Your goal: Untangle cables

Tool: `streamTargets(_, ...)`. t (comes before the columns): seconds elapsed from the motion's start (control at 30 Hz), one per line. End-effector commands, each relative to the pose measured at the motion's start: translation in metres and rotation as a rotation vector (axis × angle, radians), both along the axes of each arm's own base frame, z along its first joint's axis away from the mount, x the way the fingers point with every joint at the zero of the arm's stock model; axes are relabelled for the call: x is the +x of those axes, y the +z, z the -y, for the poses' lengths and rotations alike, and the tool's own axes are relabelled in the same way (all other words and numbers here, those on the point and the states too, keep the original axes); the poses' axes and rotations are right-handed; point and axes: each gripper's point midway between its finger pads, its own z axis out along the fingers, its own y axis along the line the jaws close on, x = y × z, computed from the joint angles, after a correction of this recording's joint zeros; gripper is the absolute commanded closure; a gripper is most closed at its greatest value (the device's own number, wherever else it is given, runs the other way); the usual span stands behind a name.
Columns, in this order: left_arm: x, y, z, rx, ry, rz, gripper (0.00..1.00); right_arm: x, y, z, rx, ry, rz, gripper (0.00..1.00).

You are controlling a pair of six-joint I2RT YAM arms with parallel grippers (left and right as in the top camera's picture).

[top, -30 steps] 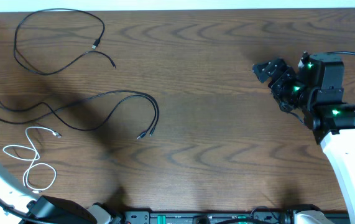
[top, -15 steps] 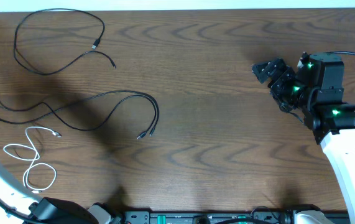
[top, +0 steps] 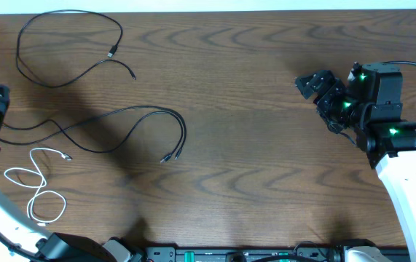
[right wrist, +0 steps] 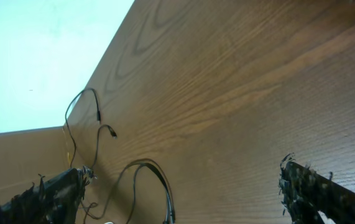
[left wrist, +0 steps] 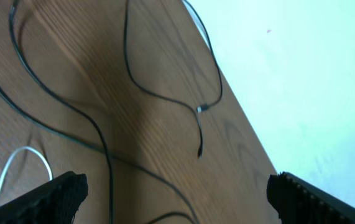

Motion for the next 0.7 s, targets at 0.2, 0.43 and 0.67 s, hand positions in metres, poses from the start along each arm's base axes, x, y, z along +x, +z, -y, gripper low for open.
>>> streamTargets(0.2,-0.026,-0.027,0.024,0.049,0.000,-0.241,0.02,0.000,0.001,0.001,-0.022,0.018,0.014,0.01)
streamTargets(0.43,-0.057,-0.067,0.029,0.076,0.057,-0.510,0.04,0.000,0.001,0.000,-0.025,0.021,0.017,0.01)
streamTargets(0.67,-0.086,-0.143,0.010,0.080,0.227,-0.692,0.19,0.000,0.001,0.001,-0.027,0.023,0.016,0.01)
